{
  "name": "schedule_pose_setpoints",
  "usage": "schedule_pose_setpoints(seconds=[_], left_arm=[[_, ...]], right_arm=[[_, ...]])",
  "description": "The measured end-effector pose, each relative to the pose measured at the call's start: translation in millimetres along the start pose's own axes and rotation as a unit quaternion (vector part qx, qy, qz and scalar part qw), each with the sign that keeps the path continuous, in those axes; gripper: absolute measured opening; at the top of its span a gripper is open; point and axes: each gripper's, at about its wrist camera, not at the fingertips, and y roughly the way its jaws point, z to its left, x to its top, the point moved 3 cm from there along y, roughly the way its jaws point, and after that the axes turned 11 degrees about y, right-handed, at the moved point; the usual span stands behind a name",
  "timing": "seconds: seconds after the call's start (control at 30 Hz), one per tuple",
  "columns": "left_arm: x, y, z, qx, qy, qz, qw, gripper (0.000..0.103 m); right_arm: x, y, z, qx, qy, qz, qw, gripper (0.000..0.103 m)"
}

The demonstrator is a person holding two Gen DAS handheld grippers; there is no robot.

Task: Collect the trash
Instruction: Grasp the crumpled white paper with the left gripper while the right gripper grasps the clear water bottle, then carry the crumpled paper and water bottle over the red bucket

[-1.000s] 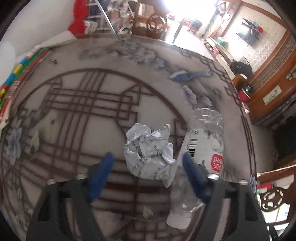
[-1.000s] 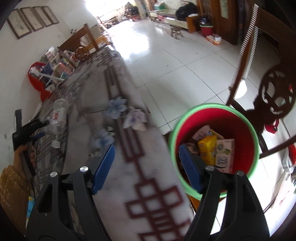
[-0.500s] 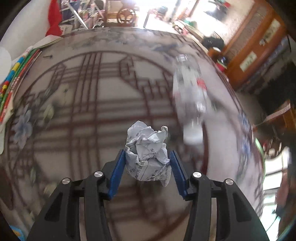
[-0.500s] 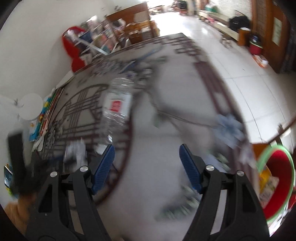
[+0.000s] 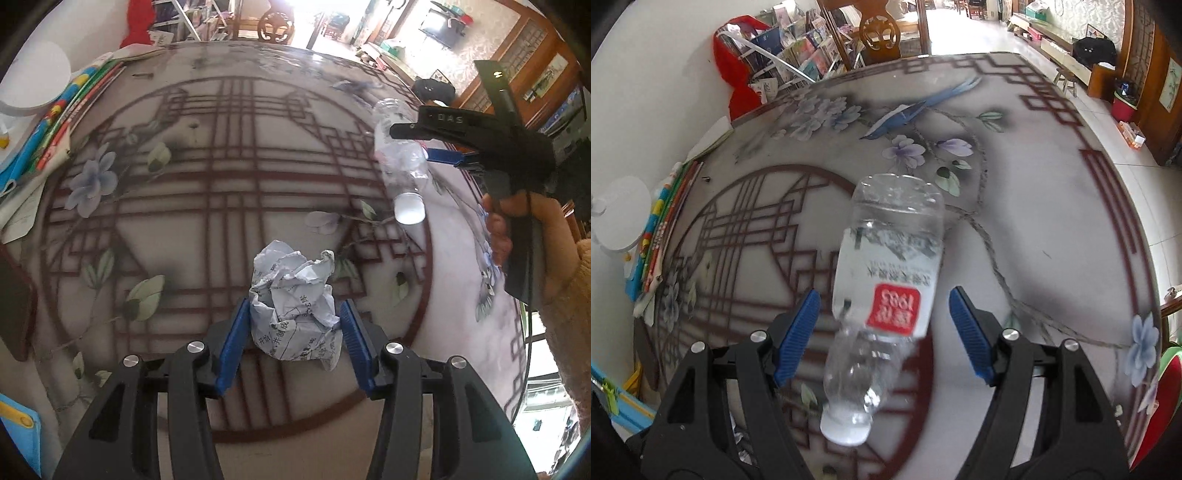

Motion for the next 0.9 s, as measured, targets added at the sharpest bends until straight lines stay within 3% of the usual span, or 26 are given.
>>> schedule_pose_setpoints(seconds=[0.1,0.17,0.2,0.53,0.9], left_arm=[[-1.8,-2.8,5.4,0.002,-0.005,-0.001,1.0000,0.048],[-2.1,-4.1,7.0,0.003,-0.007,-0.002,1.0000,0.048],[-1.8,-3.3,7.1,0.002,-0.006,-0.003,1.0000,0.048],[1.4,-0.3,-0.1,-0.005,0.003,-0.003,1.0000,0.048],[0.7,-5.6,-9.6,-0.015,0.012,-0.010,0.9998,0.048]], right_arm=[[-0.9,12.1,3.1,-0.008,-0.001,0.013,1.000,0.070],[-1.8,14.2,5.0,-0.017,-0.010,0.013,1.000,0.052],[-2.7,14.4,5.7,-0.016,-0.014,0.016,1.000,0.051],[-31.6,-17.0,5.6,0.025,-0.022,0.018,0.999,0.050],[-108.3,-70.0,6.9,0.032,-0.060,0.008,0.998,0.050]])
